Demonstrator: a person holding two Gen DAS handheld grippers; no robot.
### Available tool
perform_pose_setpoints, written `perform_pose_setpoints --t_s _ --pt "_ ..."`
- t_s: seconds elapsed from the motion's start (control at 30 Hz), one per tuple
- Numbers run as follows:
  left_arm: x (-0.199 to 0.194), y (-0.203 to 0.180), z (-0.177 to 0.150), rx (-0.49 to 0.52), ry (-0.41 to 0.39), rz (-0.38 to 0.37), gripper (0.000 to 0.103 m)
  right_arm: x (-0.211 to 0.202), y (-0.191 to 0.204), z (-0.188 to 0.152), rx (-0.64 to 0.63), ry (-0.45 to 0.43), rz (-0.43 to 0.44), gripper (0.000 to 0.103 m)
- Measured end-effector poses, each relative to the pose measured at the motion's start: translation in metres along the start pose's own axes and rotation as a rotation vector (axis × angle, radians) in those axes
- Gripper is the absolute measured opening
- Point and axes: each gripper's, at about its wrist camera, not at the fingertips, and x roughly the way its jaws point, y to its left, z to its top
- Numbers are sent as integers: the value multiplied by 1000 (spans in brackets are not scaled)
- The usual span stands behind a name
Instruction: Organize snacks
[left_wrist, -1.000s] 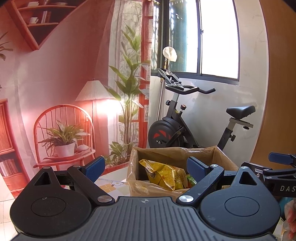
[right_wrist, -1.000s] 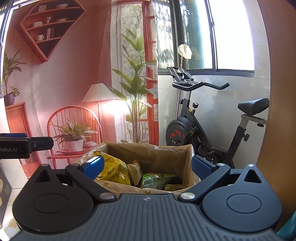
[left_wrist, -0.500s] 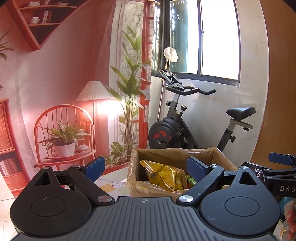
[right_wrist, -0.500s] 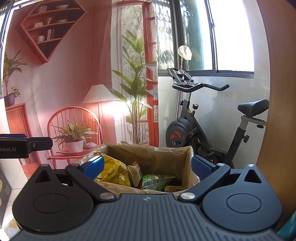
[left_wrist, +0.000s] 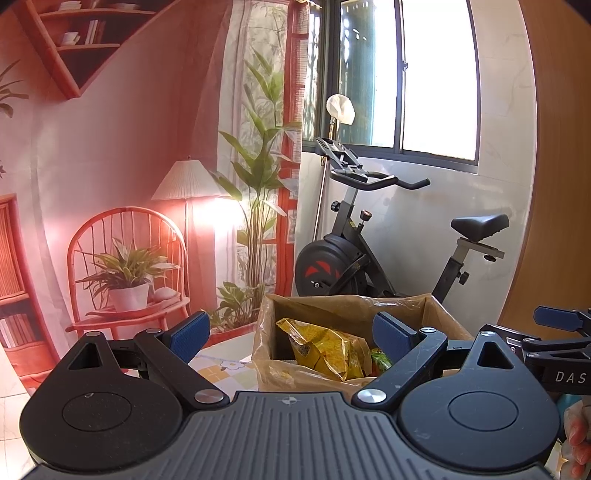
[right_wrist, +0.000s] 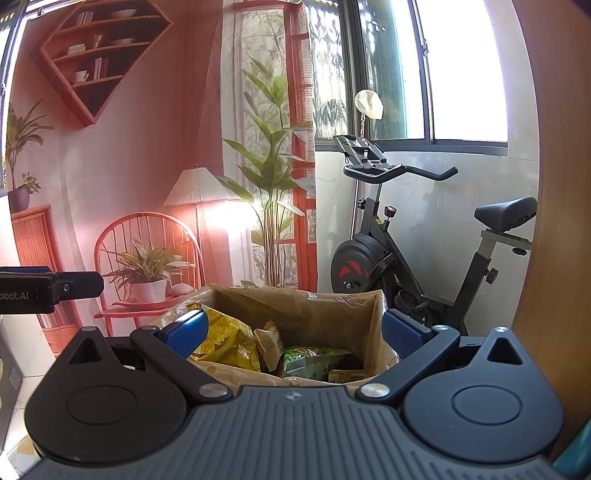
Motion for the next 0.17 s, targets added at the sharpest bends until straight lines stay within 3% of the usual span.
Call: perform_pose_setpoints --t_s 0.17 --pt "0 1 -1 -4 1 3 96 -1 0 1 1 1 -1 102"
